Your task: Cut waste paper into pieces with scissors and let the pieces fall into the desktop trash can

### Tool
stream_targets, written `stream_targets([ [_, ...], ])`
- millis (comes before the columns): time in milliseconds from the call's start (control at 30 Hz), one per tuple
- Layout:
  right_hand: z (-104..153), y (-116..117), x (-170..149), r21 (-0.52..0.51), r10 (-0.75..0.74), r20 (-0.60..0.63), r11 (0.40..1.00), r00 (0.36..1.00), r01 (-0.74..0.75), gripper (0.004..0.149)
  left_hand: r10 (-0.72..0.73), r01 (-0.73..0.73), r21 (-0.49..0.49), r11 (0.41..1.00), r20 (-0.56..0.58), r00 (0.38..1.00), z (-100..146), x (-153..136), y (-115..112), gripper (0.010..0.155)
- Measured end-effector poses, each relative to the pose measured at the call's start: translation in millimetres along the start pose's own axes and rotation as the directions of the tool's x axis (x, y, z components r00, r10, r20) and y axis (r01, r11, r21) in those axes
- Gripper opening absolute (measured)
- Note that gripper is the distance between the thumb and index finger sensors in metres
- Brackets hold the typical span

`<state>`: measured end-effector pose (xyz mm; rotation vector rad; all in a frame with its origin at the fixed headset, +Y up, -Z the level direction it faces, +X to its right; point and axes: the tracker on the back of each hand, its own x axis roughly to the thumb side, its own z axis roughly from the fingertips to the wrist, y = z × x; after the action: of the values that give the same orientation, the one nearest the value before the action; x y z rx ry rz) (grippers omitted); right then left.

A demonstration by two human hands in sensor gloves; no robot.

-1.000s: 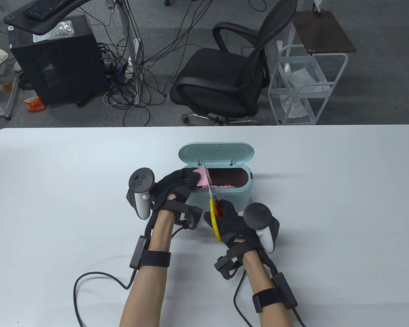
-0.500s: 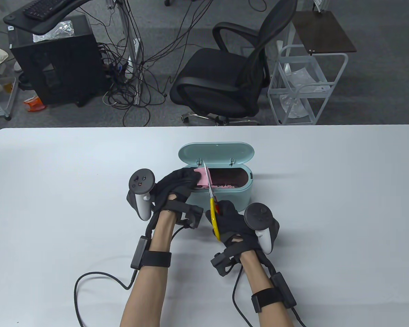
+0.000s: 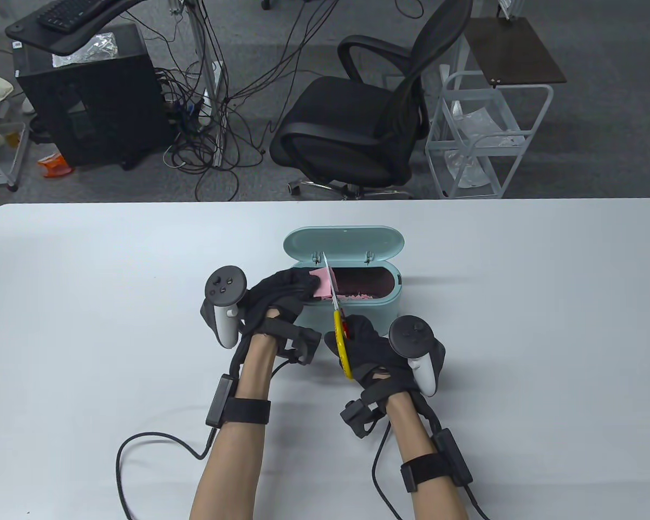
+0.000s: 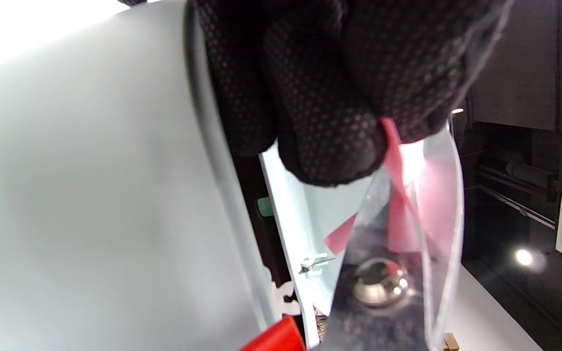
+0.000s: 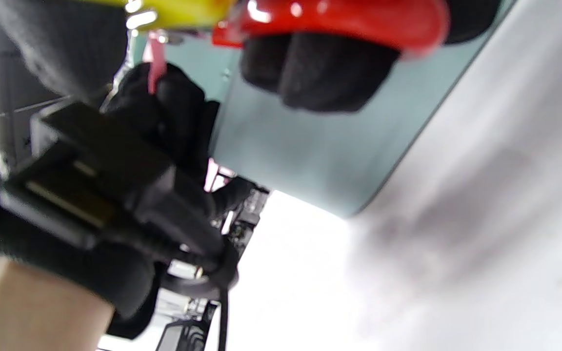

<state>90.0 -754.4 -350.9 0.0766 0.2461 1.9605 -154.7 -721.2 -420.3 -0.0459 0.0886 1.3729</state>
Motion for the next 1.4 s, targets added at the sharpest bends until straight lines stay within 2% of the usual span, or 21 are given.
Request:
stream_targets([
  [133, 0.1, -0.2, -1.0, 0.0, -0.004, -0.001, 1.0, 1.0, 0.004, 0.081, -0.006, 0.006, -0.006, 1.0, 0.003, 1.0, -0.6, 0.2, 0.1, 0.04],
  [267, -0.3, -0.1, -0.7, -0.029, -0.063, 0.019, 0.998, 0.998, 0.064, 0.073, -0.004, 0.004, -0.017, 1.0, 0.007, 1.0, -0.9, 0.0, 0.5, 0.04],
  [333, 0.2, -0.8, -2.8, -0.06, -0.027, 0.023, 0.998, 0.999, 0.028, 0.073, -0.001, 0.001, -0.015, 1.0, 0.004, 1.0, -0.4, 0.3, 0.0, 0.04],
  [467, 1.5, -1.9, -6.6, -0.075, -0.057, 0.007, 0.996, 0.998, 0.057, 0.074, 0.007, -0.007, -0.011, 1.0, 0.003, 1.0, -0.2, 0.3, -0.8, 0.039],
  [633, 7.5, -4.2, -9.4, -0.084, -0.027, 0.01, 0.996, 1.0, 0.028, 0.074, 0.059, -0.059, -0.013, 0.998, -0.009, 0.998, 0.2, -1.9, -0.8, 0.04],
  [800, 13.8, -0.3, -14.1, -0.008, -0.016, 0.018, 1.0, 1.0, 0.016, 0.084, 0.085, -0.086, -0.02, 0.996, -0.029, 0.996, 0.7, -3.1, 0.0, 0.04],
  [867, 16.4, 3.5, -14.7, 0.118, 0.017, 0.006, 0.993, 1.0, -0.017, 0.092, 0.113, -0.113, -0.005, 0.994, -0.038, 0.993, 1.1, -5.1, -0.1, 0.039],
  [933, 17.8, 5.4, -17.0, 0.167, 0.039, -0.001, 0.985, 0.999, -0.038, 0.096, 0.126, -0.127, -0.007, 0.992, -0.046, 0.991, 1.1, -6.0, 0.3, 0.039],
  [1067, 17.3, 8.9, -18.0, 0.151, 0.05, 0.022, 0.987, 0.998, -0.053, 0.095, 0.132, -0.133, -0.003, 0.991, -0.05, 0.99, 1.8, -5.8, 0.3, 0.039],
  [1300, 14.7, 13.3, -11.8, 0.055, 0.038, 0.051, 0.998, 0.998, -0.04, 0.089, 0.115, -0.115, 0.002, 0.993, -0.044, 0.992, 0.9, -5.6, 0.5, 0.039],
  [1400, 14.0, 13.9, -10.8, 0.057, 0.014, 0.046, 0.998, 0.999, -0.016, 0.088, 0.113, -0.113, 0.0, 0.994, -0.043, 0.993, 0.7, -5.8, 0.5, 0.039],
])
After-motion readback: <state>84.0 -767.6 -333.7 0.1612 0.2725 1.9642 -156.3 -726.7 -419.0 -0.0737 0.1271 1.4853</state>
